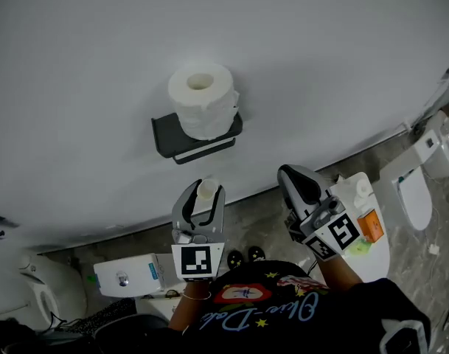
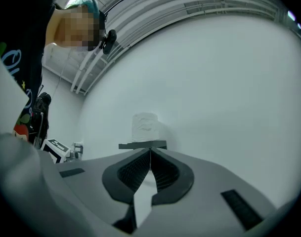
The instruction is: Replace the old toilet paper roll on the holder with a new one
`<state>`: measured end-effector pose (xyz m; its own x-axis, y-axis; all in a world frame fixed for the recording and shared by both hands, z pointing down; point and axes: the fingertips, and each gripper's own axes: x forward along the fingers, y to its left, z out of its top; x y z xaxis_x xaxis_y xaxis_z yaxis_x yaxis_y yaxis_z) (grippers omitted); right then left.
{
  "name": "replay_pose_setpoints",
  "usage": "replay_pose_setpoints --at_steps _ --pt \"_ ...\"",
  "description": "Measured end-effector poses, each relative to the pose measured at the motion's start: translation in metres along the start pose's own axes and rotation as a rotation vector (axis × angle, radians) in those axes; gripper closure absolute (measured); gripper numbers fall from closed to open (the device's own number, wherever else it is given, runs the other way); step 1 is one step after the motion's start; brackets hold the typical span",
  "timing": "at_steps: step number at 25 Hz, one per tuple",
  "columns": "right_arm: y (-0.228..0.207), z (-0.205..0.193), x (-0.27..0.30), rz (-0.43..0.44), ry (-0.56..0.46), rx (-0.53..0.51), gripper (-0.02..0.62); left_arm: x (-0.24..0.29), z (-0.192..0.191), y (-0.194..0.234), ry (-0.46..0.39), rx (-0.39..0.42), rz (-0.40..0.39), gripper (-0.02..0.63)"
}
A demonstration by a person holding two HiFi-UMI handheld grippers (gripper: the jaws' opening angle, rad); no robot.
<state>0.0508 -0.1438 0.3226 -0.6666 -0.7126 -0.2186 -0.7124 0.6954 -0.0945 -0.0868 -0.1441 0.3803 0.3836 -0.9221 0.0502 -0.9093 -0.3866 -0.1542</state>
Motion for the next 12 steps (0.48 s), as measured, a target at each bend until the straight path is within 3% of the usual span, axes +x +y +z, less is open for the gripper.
replay_pose_setpoints --at_steps 4,12 --pt "0.020 -0.008 0.012 0.067 0.001 0.048 0.581 -0.022 -0.005 0.021 -0.023 -0.057 0.096 0.437" --pt "0.028 -0.011 0.024 0.096 0.009 0.034 0.581 -0.032 -0.011 0.033 0.001 -0.062 0.130 0.437"
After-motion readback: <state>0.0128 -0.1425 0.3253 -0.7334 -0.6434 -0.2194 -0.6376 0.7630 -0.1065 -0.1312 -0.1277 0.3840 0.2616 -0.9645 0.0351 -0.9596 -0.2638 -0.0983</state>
